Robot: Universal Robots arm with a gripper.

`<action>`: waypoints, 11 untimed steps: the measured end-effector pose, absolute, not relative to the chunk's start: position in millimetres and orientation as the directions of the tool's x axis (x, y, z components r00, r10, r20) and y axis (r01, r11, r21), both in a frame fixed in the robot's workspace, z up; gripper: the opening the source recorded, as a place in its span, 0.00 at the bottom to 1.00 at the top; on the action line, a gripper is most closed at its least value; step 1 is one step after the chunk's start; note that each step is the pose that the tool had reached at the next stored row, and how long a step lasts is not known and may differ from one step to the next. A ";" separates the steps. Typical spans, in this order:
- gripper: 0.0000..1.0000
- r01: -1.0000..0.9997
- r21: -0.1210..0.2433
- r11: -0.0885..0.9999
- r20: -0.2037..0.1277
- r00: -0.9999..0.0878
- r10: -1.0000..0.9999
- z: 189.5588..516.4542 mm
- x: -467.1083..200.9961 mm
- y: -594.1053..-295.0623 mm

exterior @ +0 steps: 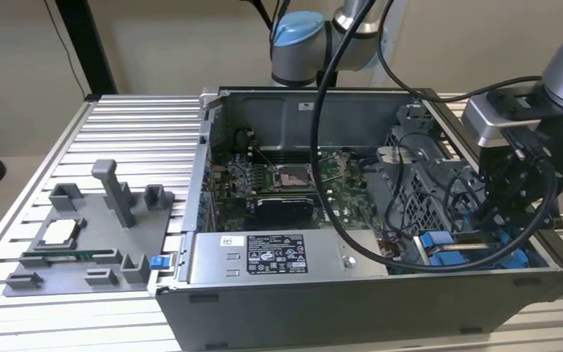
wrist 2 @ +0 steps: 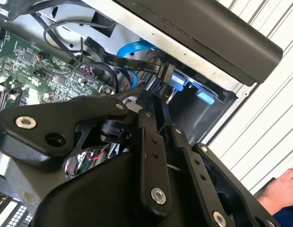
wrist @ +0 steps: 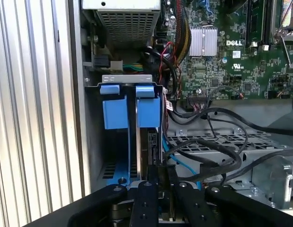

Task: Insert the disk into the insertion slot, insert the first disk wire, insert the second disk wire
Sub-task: 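Insert the first disk wire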

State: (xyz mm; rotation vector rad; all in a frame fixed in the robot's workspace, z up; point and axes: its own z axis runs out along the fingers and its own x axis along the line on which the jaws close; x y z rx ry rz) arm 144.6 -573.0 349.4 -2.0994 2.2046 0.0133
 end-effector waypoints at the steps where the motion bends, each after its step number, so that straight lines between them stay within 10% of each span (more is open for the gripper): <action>1: 0.00 -0.997 -0.061 0.051 -0.076 -0.046 -0.996 349.4 144.6 -573.0; 11: 0.00 -0.997 -0.051 0.051 -0.076 -0.047 -0.996 349.3 154.0 -576.2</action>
